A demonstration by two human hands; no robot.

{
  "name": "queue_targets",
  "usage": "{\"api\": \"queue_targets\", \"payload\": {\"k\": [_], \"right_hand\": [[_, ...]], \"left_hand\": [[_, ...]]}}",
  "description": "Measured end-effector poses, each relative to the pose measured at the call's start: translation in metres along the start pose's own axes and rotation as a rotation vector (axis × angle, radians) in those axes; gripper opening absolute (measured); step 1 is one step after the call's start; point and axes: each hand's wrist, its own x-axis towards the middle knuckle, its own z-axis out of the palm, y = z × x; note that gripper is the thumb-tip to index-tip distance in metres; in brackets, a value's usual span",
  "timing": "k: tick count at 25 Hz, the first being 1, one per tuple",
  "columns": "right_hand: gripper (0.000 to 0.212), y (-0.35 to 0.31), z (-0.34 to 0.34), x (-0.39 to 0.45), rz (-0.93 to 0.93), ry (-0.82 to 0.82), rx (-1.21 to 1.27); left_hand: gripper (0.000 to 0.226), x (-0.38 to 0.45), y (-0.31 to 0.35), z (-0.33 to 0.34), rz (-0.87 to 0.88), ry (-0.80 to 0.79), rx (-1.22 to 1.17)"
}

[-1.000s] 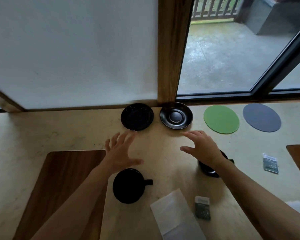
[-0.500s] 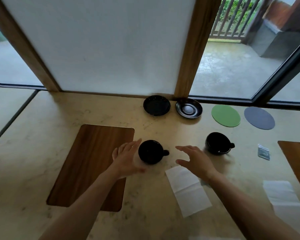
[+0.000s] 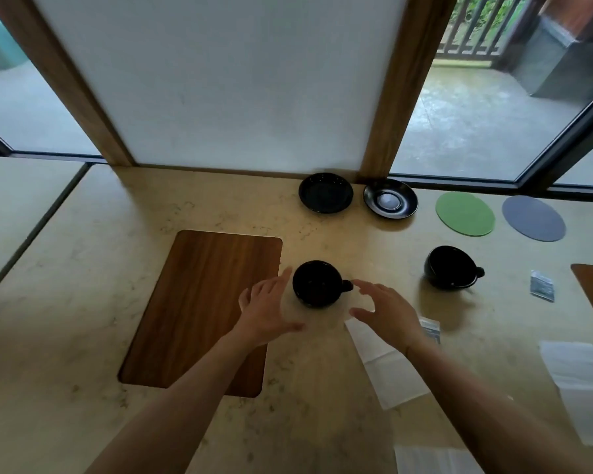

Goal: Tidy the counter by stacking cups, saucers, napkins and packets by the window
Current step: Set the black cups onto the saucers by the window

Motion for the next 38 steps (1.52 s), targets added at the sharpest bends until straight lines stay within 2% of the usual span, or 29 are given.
{"api": "queue_targets", "payload": {"k": [3,10,15,24,34,38], "right_hand": [[0.060,0.000,0.011,0.013,0.018,-0.030,0.019],[0.049,0.007,0.029,0.043,0.029,-0.030,0.040],[0.036,0.011,0.035,0.057,0.050,-0.039,0.153],[0.040,0.016,0.023,0.070,0.008,-0.147,0.296],[0.044,0.008,-0.009,0.122,0.000,-0.074,0.343],[0.041,0.008,-0.027,0.158,0.010,0.002,0.376]], "left_hand": [[0.120,0.010,-0.003,0.003,-0.047,-0.012,-0.050],[0.118,0.040,-0.003,0.017,-0.038,-0.078,-0.087],[0.117,0.056,-0.006,0.031,-0.045,-0.038,-0.120],[0.114,0.068,-0.005,0.030,0.035,0.001,-0.231],[0.111,0.122,0.004,-0.010,0.048,0.051,-0.272],[0.108,0.162,0.011,-0.031,0.092,0.075,-0.219]]}}
